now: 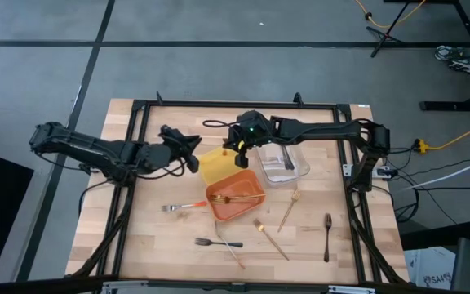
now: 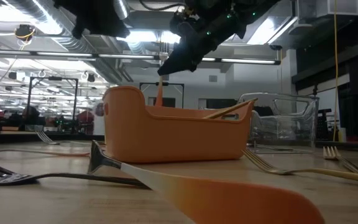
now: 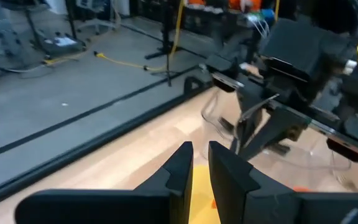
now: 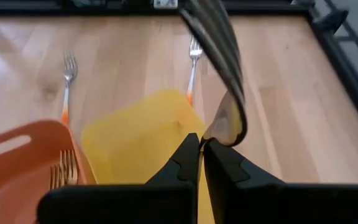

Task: Sort silverware by color (type)
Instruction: Put the orange fork into the yellow bin

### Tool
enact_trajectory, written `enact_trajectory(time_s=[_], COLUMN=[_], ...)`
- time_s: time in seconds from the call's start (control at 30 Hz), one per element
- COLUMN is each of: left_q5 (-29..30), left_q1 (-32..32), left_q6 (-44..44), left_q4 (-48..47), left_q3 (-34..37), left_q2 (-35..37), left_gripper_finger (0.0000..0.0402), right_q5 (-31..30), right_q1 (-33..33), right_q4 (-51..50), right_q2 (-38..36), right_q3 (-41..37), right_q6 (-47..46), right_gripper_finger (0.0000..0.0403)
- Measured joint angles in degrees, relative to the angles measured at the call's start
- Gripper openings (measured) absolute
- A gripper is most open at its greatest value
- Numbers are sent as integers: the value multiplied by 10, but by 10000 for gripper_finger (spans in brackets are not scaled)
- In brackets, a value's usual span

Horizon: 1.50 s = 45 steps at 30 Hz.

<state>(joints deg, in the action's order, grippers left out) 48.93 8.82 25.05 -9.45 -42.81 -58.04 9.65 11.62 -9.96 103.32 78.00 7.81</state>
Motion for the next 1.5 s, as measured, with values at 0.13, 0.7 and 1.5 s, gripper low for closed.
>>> enact_trajectory(time_s=[0.13,0.7,1.5], left_q5=[-48,-97,-97], left_q1=[-17,-26,-26], left_q6=[-1,-1,-2], left_q4=[1,1,0], left_q3=[0,0,0], left_q2=[-25,-92,-92], left_gripper_finger=[46,46,46], right_q5=[0,-35,-56], right_q1=[0,0,0], right_q4=[-11,-105,-138], right_q2=[21,45,46], right_q3=[0,0,0], right_q6=[0,5,19], right_gripper_finger=[12,12,12])
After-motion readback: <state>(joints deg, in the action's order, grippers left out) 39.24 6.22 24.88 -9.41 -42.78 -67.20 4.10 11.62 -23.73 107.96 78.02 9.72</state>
